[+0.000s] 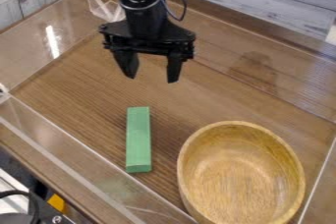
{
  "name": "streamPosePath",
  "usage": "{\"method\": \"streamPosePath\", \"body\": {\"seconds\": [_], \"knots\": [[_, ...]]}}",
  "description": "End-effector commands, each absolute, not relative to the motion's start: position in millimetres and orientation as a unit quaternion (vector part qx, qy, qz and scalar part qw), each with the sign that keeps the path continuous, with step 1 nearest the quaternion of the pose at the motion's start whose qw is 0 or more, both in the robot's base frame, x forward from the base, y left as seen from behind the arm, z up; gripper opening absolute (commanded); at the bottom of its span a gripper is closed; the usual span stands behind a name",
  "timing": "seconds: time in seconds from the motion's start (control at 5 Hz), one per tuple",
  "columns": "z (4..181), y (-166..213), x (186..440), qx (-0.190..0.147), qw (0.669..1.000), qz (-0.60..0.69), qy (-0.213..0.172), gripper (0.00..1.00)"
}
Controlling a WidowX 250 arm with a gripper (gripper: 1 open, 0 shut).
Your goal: Remove the green block from inside the brown bowl and put it on the table
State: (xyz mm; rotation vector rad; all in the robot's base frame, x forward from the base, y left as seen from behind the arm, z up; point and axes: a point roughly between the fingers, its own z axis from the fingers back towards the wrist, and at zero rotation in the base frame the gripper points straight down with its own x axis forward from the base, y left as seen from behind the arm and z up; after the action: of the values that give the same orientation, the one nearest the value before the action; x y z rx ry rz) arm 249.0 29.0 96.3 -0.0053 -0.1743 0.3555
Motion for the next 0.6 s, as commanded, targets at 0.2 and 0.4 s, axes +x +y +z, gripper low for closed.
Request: {"method": "streamPosePath", "body": {"seconds": [0.2,0.4], "knots": [[112.1,0.3,283.7,-0.019,0.979,0.156,-0.128,1.0],[116.9,-0.5,288.5,-0.023,0.977,0.158,-0.139,0.0]]}}
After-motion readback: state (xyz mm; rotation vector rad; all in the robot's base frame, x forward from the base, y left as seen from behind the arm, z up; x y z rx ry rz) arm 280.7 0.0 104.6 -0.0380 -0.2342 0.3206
